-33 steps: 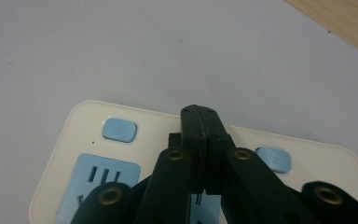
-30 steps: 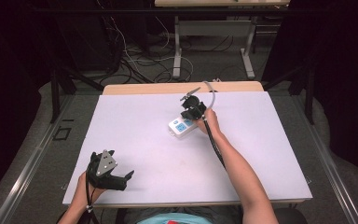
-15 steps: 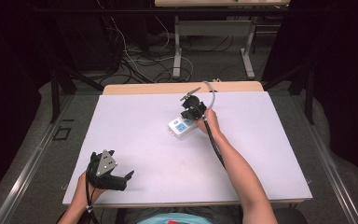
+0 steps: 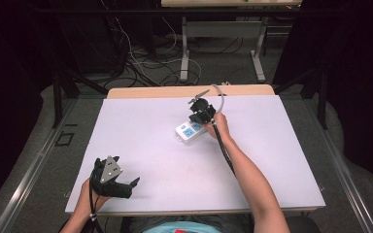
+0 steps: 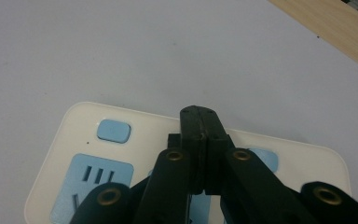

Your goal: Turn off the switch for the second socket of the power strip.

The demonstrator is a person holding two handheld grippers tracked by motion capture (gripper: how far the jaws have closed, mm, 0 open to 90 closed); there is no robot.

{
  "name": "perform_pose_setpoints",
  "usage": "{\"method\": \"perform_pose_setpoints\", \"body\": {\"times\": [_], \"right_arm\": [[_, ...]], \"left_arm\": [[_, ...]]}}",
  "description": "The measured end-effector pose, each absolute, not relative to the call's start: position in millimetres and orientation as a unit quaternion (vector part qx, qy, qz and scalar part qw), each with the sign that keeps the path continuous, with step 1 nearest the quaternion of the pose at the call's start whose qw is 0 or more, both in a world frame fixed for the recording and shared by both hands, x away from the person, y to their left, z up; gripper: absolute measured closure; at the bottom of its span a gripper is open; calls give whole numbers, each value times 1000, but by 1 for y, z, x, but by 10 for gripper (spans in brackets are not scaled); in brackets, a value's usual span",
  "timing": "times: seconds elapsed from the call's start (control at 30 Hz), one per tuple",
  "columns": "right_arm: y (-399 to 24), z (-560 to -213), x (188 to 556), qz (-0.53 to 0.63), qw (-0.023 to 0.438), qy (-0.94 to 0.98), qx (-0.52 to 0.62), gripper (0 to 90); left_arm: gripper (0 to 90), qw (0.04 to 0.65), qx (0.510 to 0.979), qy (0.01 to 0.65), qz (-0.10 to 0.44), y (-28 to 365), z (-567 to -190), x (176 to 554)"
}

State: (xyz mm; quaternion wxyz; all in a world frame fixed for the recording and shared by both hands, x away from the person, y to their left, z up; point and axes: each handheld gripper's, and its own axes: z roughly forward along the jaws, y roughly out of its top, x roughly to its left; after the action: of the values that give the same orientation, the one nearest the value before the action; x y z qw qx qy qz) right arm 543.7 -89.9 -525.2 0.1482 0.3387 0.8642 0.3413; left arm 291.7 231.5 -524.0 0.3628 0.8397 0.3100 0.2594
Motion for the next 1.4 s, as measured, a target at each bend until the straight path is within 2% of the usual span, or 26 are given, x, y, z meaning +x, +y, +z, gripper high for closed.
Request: {"method": "perform_pose_setpoints", "body": {"times": [0.03,0.1,0.17,0.23,0.7,0.87,1.03,1.2,1.23,1.27,1.3,1.37,1.4], "right_arm": [[-91,-521,544,315,145,876,334,900],[-90,-526,545,348,157,864,329,900],[-91,-520,543,306,138,879,338,900],[-90,-524,544,332,150,869,334,900],[-91,-516,540,326,135,875,331,899],[-92,-513,537,329,130,876,327,847],[-97,-509,533,340,122,874,327,715],[-103,-508,527,358,116,864,336,457],[-107,-503,525,334,98,876,334,408],[-107,-509,524,382,109,854,337,373],[-112,-499,521,319,84,881,338,334],[-114,-505,518,377,92,857,338,271],[-115,-505,516,385,91,850,347,203]], "left_arm": [[7,361,840,310,261,231,-524,292],[7,359,842,308,261,232,-523,292],[7,359,842,308,261,232,-523,291],[7,362,840,310,260,232,-524,291],[7,363,840,309,259,232,-524,292],[7,356,843,303,266,233,-523,292],[7,357,843,304,265,232,-523,292],[7,359,841,306,264,232,-523,291],[7,360,842,305,263,232,-523,291],[7,360,841,304,264,232,-523,291],[7,360,842,304,264,232,-523,291],[7,360,841,304,265,232,-523,291],[7,359,841,306,264,232,-523,291]]}}
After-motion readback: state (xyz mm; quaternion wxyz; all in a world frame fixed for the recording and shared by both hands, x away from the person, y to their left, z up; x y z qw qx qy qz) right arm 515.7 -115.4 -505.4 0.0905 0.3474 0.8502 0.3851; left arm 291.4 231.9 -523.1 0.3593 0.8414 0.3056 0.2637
